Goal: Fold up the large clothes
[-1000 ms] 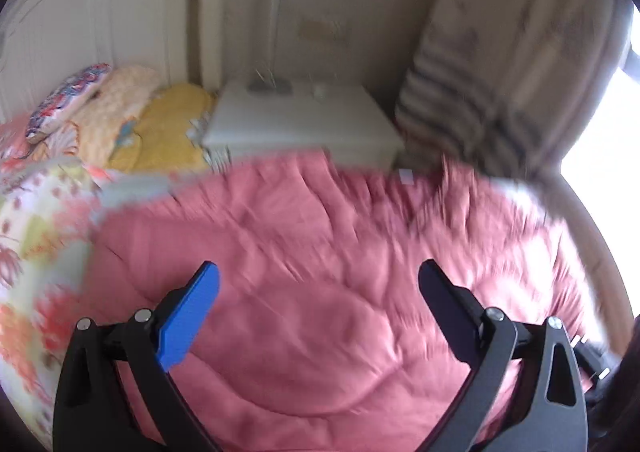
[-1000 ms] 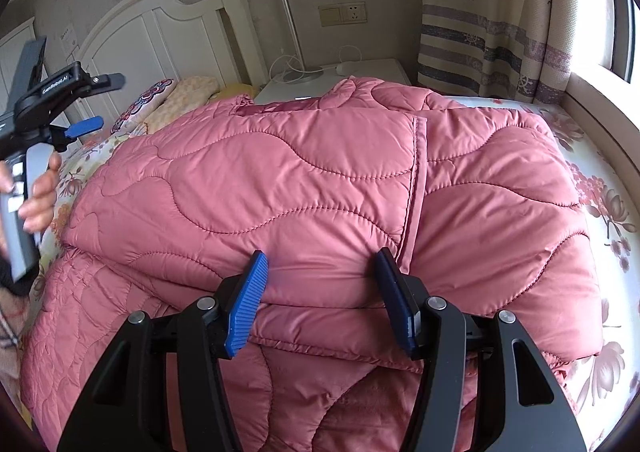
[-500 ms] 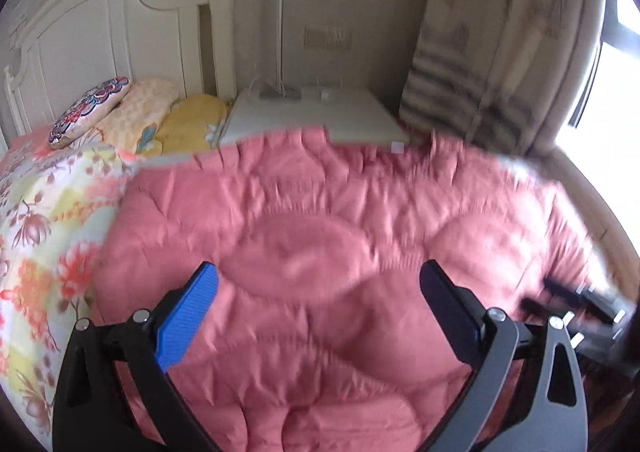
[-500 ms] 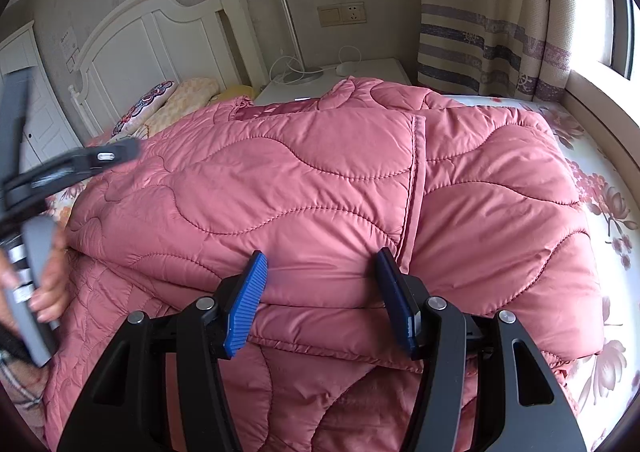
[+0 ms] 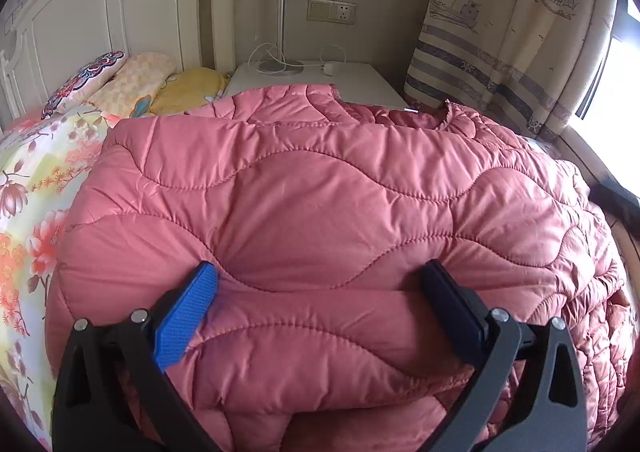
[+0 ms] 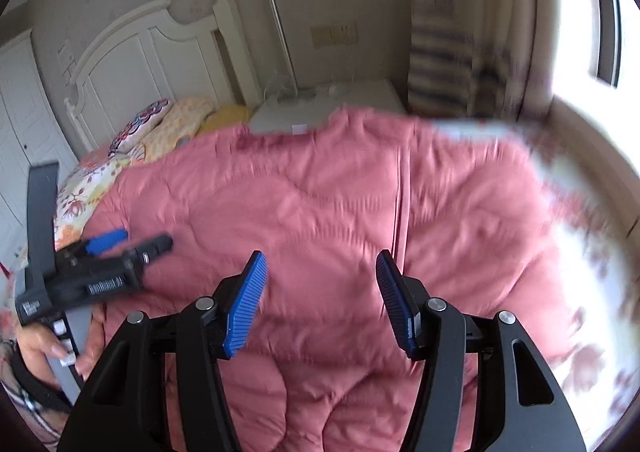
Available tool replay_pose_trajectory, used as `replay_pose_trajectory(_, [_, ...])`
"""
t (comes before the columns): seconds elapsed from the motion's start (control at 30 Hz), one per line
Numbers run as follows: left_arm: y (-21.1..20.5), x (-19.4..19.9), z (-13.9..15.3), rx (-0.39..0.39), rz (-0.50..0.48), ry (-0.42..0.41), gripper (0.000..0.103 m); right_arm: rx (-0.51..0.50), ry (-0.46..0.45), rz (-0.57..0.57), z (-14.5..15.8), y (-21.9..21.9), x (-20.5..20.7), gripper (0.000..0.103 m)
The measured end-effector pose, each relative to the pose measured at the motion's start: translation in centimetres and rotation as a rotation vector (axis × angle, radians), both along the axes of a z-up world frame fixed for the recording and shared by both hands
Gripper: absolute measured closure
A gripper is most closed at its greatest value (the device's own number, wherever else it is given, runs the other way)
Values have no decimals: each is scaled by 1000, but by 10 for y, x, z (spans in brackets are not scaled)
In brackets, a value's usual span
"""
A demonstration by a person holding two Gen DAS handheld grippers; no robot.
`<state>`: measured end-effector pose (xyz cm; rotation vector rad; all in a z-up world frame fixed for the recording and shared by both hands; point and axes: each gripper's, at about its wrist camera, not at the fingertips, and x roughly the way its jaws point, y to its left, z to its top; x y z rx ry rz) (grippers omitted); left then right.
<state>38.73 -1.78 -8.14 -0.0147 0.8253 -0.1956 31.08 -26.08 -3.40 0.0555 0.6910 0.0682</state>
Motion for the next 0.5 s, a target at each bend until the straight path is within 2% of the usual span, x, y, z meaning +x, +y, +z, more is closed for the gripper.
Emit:
replay_pose_trajectory(0.07, [0,2,1,-11,0,1,2,-69,-10,-2,11,9,16,48])
replay_pose_trajectory(0.13, [3,2,1,-23,-1,2,2,-82,-5,-1,15,13,37,48])
replay_pose_trajectory(0.2, [3,1,1,-33,-1,1,2,-77,46,-16,3,12,63,48])
replay_pose_trajectory(0.23, [3,1,1,-37,-2,0,2,-77,97,-28,-12,9,78,48])
replay_pose_trajectory(0.3, [3,1,0,-38,-1,3,2,-73,143,-43,-37,6,91,45])
replay_pose_trajectory(0.37, [3,2,0,-42,0,4,2,-44,126,-44,-44,2,89,44])
replay_pose_trajectory(0.43, [4,1,0,-42,0,5,2,-40,126,-78,-34,2,82,44])
replay_pose_trajectory(0.5, [4,1,0,-42,1,5,2,-28,73,-84,-19,5,67,44])
